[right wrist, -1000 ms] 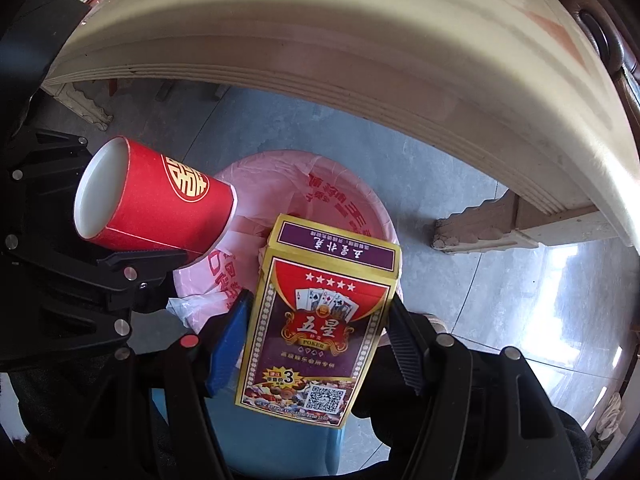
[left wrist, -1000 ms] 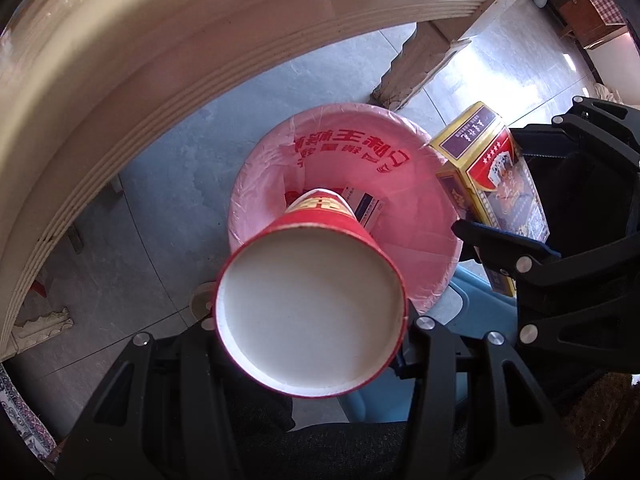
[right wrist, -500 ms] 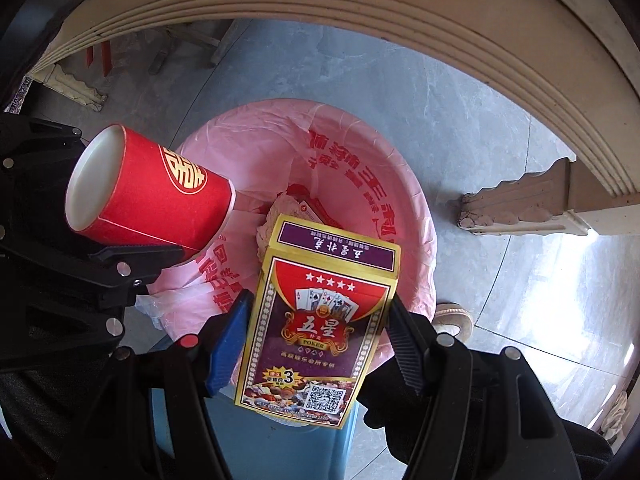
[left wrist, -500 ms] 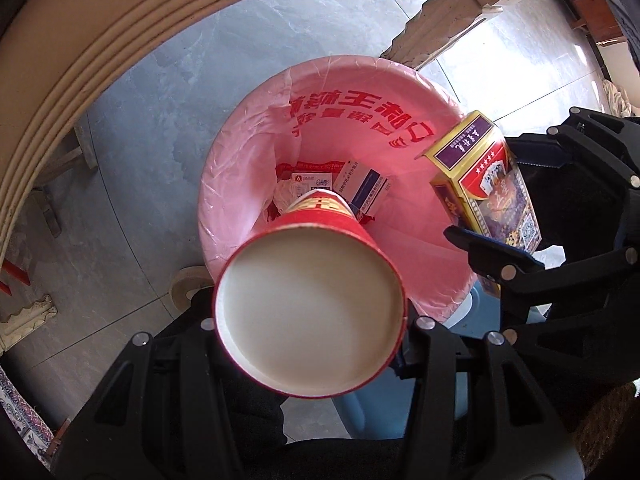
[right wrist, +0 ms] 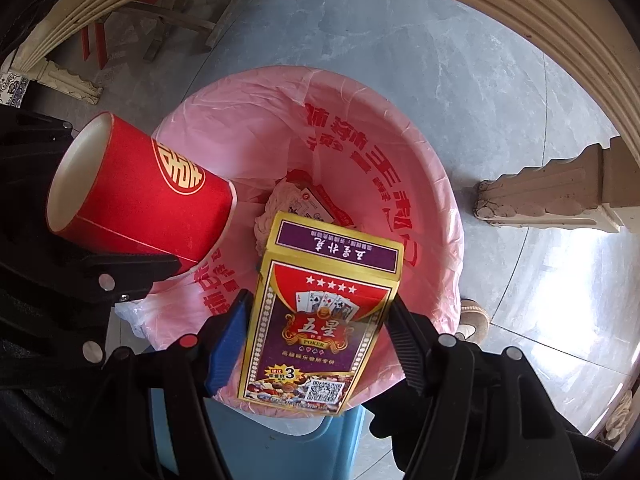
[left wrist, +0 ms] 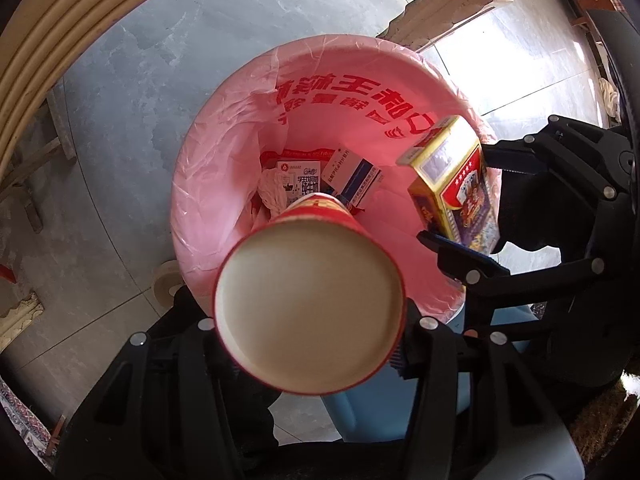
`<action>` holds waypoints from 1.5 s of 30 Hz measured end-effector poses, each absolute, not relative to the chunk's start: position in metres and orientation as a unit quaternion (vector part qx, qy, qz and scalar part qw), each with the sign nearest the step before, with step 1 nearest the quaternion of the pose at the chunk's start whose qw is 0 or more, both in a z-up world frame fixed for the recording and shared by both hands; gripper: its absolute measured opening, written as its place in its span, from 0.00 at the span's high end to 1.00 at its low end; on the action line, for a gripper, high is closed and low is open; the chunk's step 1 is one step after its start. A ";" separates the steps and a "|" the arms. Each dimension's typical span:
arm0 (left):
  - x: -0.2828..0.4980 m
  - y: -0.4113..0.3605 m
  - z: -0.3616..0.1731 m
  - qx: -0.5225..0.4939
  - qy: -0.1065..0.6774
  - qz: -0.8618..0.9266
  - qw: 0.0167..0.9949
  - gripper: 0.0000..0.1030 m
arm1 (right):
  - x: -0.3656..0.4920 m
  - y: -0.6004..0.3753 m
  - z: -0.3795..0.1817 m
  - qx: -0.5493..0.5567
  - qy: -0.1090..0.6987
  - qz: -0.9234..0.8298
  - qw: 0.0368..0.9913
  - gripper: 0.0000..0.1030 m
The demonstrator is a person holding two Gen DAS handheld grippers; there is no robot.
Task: Collect trash
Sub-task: 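Open both grippers to drop the red cup and card box into the bin, then raise both tools and move them over the yellow wrapper and black box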
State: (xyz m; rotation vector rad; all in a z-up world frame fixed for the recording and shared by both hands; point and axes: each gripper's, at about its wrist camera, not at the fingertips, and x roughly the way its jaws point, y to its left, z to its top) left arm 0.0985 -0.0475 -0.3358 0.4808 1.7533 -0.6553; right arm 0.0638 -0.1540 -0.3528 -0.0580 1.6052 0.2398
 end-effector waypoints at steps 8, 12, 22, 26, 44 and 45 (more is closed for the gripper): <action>0.102 -0.047 -0.332 0.211 0.743 -0.275 0.573 0.36 | 0.066 -0.154 -0.360 -0.027 0.725 0.103 0.680 0.32; 0.104 -0.048 -0.332 0.210 0.742 -0.272 0.575 0.33 | 0.067 -0.152 -0.360 -0.028 0.725 0.104 0.680 0.32; 0.102 -0.047 -0.330 0.219 0.736 -0.269 0.581 0.32 | 0.064 -0.151 -0.355 -0.028 0.722 0.106 0.683 0.32; 0.100 -0.047 -0.326 0.223 0.732 -0.270 0.585 0.32 | 0.061 -0.151 -0.349 -0.028 0.719 0.108 0.686 0.32; 0.094 -0.025 -0.152 0.220 0.654 -0.288 0.664 0.23 | 0.035 -0.165 -0.160 -0.072 0.610 0.146 0.775 0.18; 0.095 -0.024 -0.133 0.226 0.643 -0.288 0.673 0.23 | 0.036 -0.166 -0.143 -0.071 0.602 0.156 0.780 0.18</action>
